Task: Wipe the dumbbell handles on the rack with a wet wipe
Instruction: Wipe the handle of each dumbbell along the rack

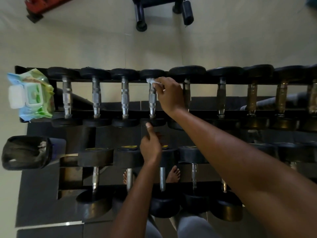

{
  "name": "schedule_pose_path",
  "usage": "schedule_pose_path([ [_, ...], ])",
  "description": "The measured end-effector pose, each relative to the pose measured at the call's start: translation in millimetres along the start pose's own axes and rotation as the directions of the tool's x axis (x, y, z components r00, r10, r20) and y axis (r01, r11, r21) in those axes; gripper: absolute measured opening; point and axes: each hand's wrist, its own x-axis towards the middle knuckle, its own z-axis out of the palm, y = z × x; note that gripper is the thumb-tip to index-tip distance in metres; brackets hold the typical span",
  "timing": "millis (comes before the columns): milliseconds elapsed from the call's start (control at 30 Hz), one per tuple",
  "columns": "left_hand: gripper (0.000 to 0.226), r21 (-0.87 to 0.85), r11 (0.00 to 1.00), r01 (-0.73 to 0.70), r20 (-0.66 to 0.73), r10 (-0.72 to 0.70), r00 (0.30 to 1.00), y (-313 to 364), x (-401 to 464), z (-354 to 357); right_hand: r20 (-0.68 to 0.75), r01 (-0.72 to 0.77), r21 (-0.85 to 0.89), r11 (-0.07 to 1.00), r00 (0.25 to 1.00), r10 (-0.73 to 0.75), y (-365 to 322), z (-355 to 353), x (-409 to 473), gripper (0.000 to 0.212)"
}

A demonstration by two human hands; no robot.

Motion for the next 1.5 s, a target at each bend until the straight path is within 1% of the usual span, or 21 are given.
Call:
schedule_pose_path([
  [33, 0.068, 0.098, 0.983, -0.154, -0.144, 0.167, 0.975, 0.5, -6.9, -4.5, 0.001, -0.009, 0.003, 1.000, 1.000, 0.009, 0.1, -0.6, 1.1, 0.012],
  [67, 0.051, 0.200, 0.927, -0.317, -0.221, 0.358, 0.907, 2.5, -11.0, -10.2, 0.003, -0.015, -0.001, 1.000, 1.000, 0.015, 0.3, -1.7, 2.5, 0.011],
  [100, 0.044, 0.290, 0.847, -0.446, -0.226, 0.513, 0.828, 5.8, -11.6, -16.0, 0.009, -0.022, -0.011, 1.000, 1.000, 0.022, 1.1, -2.5, 3.9, 0.010],
  [133, 0.045, 0.362, 0.769, -0.526, -0.193, 0.614, 0.765, 10.0, -8.4, -21.5, 0.017, -0.030, -0.023, 0.999, 0.999, 0.030, 2.0, -3.2, 5.3, 0.011],
  [167, 0.048, 0.414, 0.720, -0.557, -0.148, 0.657, 0.739, 14.5, -2.1, -27.4, 0.025, -0.038, -0.031, 0.999, 0.999, 0.039, 2.4, -3.6, 6.7, 0.011],
  [200, 0.049, 0.455, 0.706, -0.542, -0.115, 0.651, 0.751, 19.4, 5.0, -31.6, 0.031, -0.048, -0.032, 0.998, 0.998, 0.049, 2.8, -3.5, 7.8, 0.011],
  [233, 0.048, 0.484, 0.712, -0.508, -0.093, 0.619, 0.780, 26.1, 10.9, -34.4, 0.036, -0.057, -0.024, 0.998, 0.998, 0.058, 2.0, -4.0, 8.5, 0.011],
  [333, 0.043, 0.479, 0.773, -0.416, -0.059, 0.502, 0.863, 43.0, 22.4, -40.2, 0.065, -0.072, -0.023, 0.997, 0.995, 0.073, -3.1, -5.1, 9.6, 0.009],
  [433, 0.045, 0.502, 0.781, -0.370, -0.024, 0.441, 0.897, 56.3, 23.4, -45.5, 0.128, -0.102, -0.035, 0.994, 0.986, 0.106, -5.9, -6.3, 6.0, 0.009],
  [600, 0.047, 0.564, 0.745, -0.357, 0.004, 0.430, 0.903, 63.5, 23.3, -48.7, 0.221, -0.142, -0.040, 0.989, 0.964, 0.147, -6.1, -13.5, -8.7, 0.009],
  [733, 0.047, 0.580, 0.737, -0.347, 0.012, 0.418, 0.908, 67.1, 21.2, -48.9, 0.272, -0.276, -0.032, 0.961, 0.922, 0.274, -8.4, -17.2, -16.1, 0.013],
  [800, 0.047, 0.588, 0.731, -0.346, 0.012, 0.419, 0.908, 68.6, 19.6, -49.0, 0.290, -0.306, -0.071, 0.949, 0.904, 0.313, -7.8, -16.5, -20.3, 0.013],
  [900, 0.047, 0.595, 0.726, -0.345, 0.013, 0.420, 0.907, 68.2, 19.7, -48.6, 0.394, -0.300, -0.212, 0.930, 0.845, 0.362, -8.3, -15.9, -33.9, 0.013],
  [933, 0.047, 0.595, 0.727, -0.344, 0.012, 0.420, 0.907, 68.1, 19.6, -48.6, 0.419, -0.309, -0.227, 0.923, 0.825, 0.379, -8.3, -15.8, -37.9, 0.013],
  [1067, 0.048, 0.598, 0.722, -0.348, 0.013, 0.425, 0.905, 68.2, 19.6, -48.2, 0.419, -0.403, -0.166, 0.900, 0.797, 0.434, -4.3, -13.3, -40.4, 0.017],
  [1167, 0.049, 0.608, 0.719, -0.337, 0.009, 0.418, 0.908, 68.6, 19.1, -47.5, 0.423, -0.493, -0.085, 0.866, 0.769, 0.480, -1.5, -13.7, -36.7, 0.011],
  [1233, 0.050, 0.613, 0.715, -0.335, 0.008, 0.419, 0.908, 68.3, 19.0, -46.2, 0.426, -0.548, -0.092, 0.832, 0.733, 0.530, -3.1, -13.8, -33.5, 0.004],
  [1300, 0.048, 0.607, 0.718, -0.339, 0.013, 0.418, 0.908, 67.7, 18.5, -45.2, 0.428, -0.596, -0.146, 0.790, 0.682, 0.593, -3.8, -11.8, -27.3, 0.011],
  [1367, 0.047, 0.606, 0.719, -0.341, 0.016, 0.417, 0.909, 68.0, 17.3, -44.7, 0.439, -0.656, -0.178, 0.733, 0.614, 0.656, -8.6, -12.7, -22.2, 0.017],
  [1433, 0.046, 0.602, 0.722, -0.340, 0.017, 0.413, 0.910, 68.0, 17.0, -45.1, 0.462, -0.727, -0.160, 0.668, 0.542, 0.702, -12.1, -16.2, -18.8, 0.019],
  [1500, 0.047, 0.598, 0.729, -0.334, 0.016, 0.406, 0.914, 67.7, 17.3, -45.5, 0.488, -0.768, -0.130, 0.627, 0.501, 0.715, -12.5, -18.8, -16.3, 0.018],
])
